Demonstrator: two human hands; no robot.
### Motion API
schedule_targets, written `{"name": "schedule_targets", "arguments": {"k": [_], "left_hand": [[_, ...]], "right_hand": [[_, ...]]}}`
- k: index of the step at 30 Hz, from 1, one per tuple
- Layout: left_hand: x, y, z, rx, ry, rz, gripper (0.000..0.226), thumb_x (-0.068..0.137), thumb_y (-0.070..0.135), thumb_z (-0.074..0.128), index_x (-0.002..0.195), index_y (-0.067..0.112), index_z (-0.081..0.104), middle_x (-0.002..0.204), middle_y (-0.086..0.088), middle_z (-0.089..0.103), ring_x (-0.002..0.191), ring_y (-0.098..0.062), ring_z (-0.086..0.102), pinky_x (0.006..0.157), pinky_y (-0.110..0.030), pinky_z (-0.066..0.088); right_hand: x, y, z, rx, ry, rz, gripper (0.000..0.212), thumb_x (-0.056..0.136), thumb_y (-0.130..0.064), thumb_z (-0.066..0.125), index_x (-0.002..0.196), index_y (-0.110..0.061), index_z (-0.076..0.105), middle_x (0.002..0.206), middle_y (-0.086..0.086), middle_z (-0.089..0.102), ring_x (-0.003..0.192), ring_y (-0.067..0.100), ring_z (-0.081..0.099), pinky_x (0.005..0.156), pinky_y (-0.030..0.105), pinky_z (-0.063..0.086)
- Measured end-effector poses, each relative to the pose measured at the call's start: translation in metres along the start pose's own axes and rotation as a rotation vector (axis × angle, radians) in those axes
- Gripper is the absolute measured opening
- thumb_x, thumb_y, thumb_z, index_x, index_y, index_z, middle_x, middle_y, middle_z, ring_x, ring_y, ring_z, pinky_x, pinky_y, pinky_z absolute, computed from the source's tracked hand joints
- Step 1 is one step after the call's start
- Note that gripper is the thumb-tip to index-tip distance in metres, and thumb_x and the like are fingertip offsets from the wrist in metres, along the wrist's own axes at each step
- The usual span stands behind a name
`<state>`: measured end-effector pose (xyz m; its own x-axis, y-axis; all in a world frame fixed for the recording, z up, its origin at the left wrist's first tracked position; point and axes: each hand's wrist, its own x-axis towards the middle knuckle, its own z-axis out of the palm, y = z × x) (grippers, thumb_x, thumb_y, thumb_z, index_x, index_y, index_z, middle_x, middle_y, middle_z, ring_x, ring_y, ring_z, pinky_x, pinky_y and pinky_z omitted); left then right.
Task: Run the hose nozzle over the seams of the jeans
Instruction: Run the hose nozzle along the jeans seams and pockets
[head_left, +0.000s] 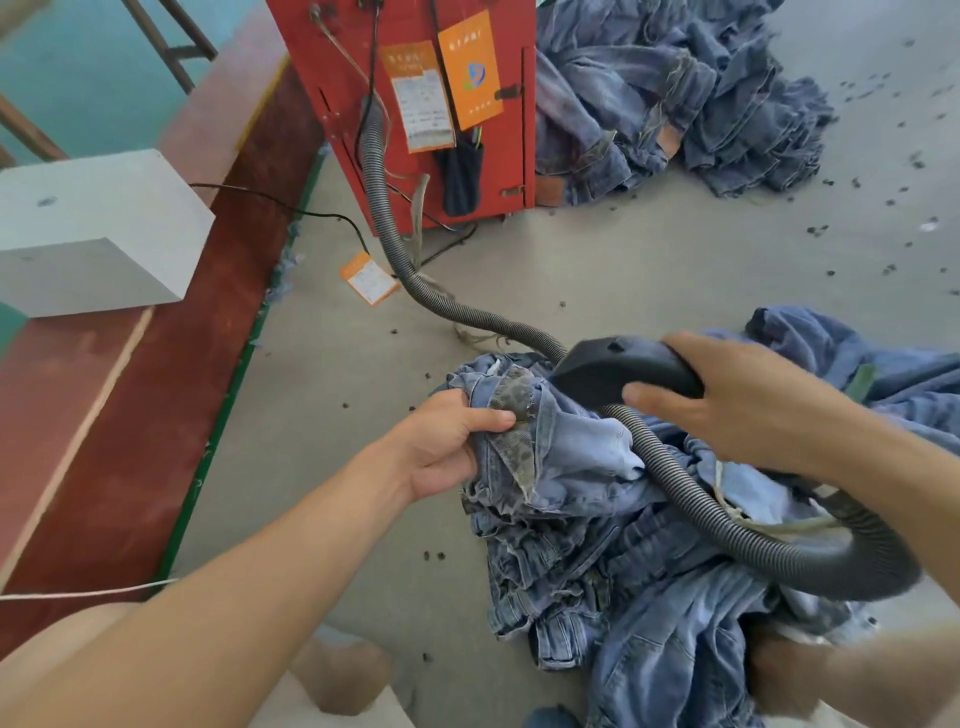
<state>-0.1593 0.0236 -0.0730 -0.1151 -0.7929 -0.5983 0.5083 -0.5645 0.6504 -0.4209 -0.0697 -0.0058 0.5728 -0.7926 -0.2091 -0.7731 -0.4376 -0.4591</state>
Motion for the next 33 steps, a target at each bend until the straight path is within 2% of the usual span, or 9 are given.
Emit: {"name": "schedule_targets", "arguments": {"k": [3,8,14,17,20,23,26,29,33], "left_hand": [[-0.002,-0.005,0.000,0.048,-0.104,0.018,0.038,0.098,-0.015,0.045,0.134,-0.009,0.057,0.134,-0.032,0.061,0.117,-0.037,0.065,0.101,-0.045,0.057],[-0.008,-0.010,0.003,0.047,-0.250,0.003,0.039,0.100,-0.010,0.047,0.139,-0.010,0.053,0.143,-0.031,0.055,0.126,-0.041,0.058,0.110,-0.051,0.049],[0.007,0.000,0.000,-0.015,0.103,0.038,0.028,0.102,-0.002,0.054,0.130,-0.001,0.058,0.131,-0.025,0.066,0.106,-0.031,0.071,0.090,-0.042,0.062],[0.013,-0.006,-0.006,0.351,0.441,0.091,0.021,0.096,0.007,0.071,0.115,0.010,0.062,0.115,-0.013,0.074,0.094,-0.023,0.074,0.078,-0.037,0.063],[0.016,-0.011,-0.019,0.824,0.751,0.233,0.055,0.089,0.019,0.077,0.117,0.019,0.030,0.106,-0.004,0.060,0.088,-0.020,0.064,0.076,-0.040,0.058],[0.018,-0.011,-0.025,1.084,0.706,0.296,0.058,0.088,0.035,0.074,0.123,0.032,0.028,0.118,-0.003,0.052,0.093,-0.022,0.059,0.076,-0.038,0.050],[0.018,-0.007,-0.033,1.153,0.611,0.093,0.065,0.078,0.061,0.080,0.123,0.023,0.051,0.129,0.000,0.047,0.103,-0.018,0.054,0.084,-0.035,0.048],[0.016,-0.008,-0.039,1.374,0.610,0.166,0.046,0.083,0.051,0.081,0.118,0.027,0.066,0.132,-0.002,0.048,0.105,-0.017,0.054,0.087,-0.029,0.042],[0.015,-0.018,-0.038,1.485,0.603,0.275,0.056,0.089,0.058,0.069,0.137,0.031,0.061,0.142,-0.008,0.038,0.133,-0.030,0.042,0.108,-0.038,0.040]], "right_hand": [[-0.003,-0.011,0.013,-0.018,-0.105,-0.073,0.028,0.089,-0.071,0.051,0.091,-0.043,0.049,0.072,-0.017,0.065,0.060,-0.002,0.061,0.047,0.018,0.036],[0.015,-0.014,0.003,-0.054,0.073,0.024,0.029,0.097,-0.058,0.057,0.099,-0.029,0.052,0.071,-0.008,0.059,0.060,0.009,0.057,0.050,0.028,0.036],[-0.012,-0.006,-0.018,0.018,-0.027,-0.103,0.024,0.084,-0.071,0.054,0.093,-0.050,0.051,0.073,-0.028,0.065,0.057,0.000,0.062,0.047,0.019,0.039],[-0.011,-0.007,-0.011,-0.038,0.020,-0.068,0.030,0.083,-0.073,0.050,0.095,-0.046,0.051,0.072,-0.026,0.065,0.058,0.000,0.062,0.050,0.025,0.043],[-0.007,-0.006,-0.011,-0.061,0.044,-0.031,0.036,0.082,-0.073,0.048,0.099,-0.042,0.052,0.066,-0.010,0.063,0.055,0.005,0.059,0.056,0.034,0.052],[-0.008,-0.007,-0.010,-0.055,0.043,-0.046,0.036,0.082,-0.073,0.048,0.098,-0.041,0.051,0.069,-0.012,0.063,0.057,0.006,0.060,0.057,0.032,0.051],[-0.007,-0.009,-0.004,-0.065,0.036,-0.055,0.035,0.083,-0.073,0.047,0.099,-0.042,0.050,0.074,-0.010,0.063,0.060,0.006,0.060,0.059,0.032,0.052],[-0.006,-0.010,0.000,-0.079,0.033,-0.063,0.036,0.084,-0.072,0.048,0.102,-0.041,0.051,0.073,-0.010,0.061,0.058,0.007,0.059,0.059,0.034,0.054],[-0.007,-0.010,0.000,-0.087,0.043,-0.068,0.038,0.084,-0.072,0.047,0.104,-0.039,0.051,0.072,-0.010,0.060,0.055,0.007,0.058,0.056,0.032,0.052]]}}
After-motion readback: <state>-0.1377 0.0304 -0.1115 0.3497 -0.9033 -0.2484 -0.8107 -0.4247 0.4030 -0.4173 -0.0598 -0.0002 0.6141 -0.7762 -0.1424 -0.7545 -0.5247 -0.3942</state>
